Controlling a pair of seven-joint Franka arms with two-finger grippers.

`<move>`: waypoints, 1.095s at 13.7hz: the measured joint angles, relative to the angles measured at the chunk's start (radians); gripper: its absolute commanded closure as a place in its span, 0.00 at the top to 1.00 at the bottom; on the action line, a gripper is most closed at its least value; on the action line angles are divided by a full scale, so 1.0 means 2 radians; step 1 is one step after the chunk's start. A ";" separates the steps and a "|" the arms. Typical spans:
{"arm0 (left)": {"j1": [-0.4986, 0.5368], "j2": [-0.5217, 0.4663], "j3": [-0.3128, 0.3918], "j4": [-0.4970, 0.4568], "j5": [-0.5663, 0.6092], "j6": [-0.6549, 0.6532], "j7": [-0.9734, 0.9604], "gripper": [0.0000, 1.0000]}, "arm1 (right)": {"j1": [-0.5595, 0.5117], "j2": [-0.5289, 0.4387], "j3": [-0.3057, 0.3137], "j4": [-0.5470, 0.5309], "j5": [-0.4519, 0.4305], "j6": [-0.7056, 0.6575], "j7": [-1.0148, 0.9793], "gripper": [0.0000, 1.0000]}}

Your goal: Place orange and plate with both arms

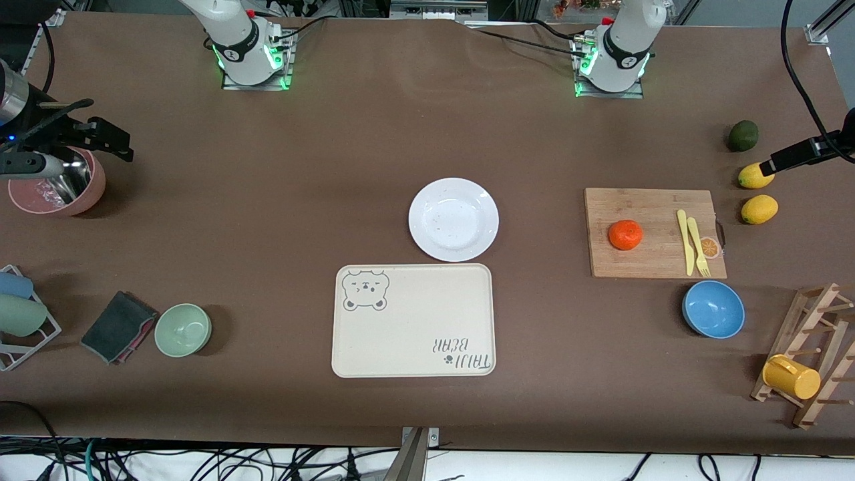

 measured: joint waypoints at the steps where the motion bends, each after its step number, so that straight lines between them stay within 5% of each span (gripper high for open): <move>1: 0.000 0.000 0.000 0.000 0.000 0.000 0.000 1.00 | 0.000 0.000 0.000 0.000 0.000 0.000 0.000 1.00; 15: -0.001 -0.013 -0.048 -0.009 0.049 0.001 0.002 1.00 | 0.000 0.000 0.001 0.000 0.000 0.001 0.000 1.00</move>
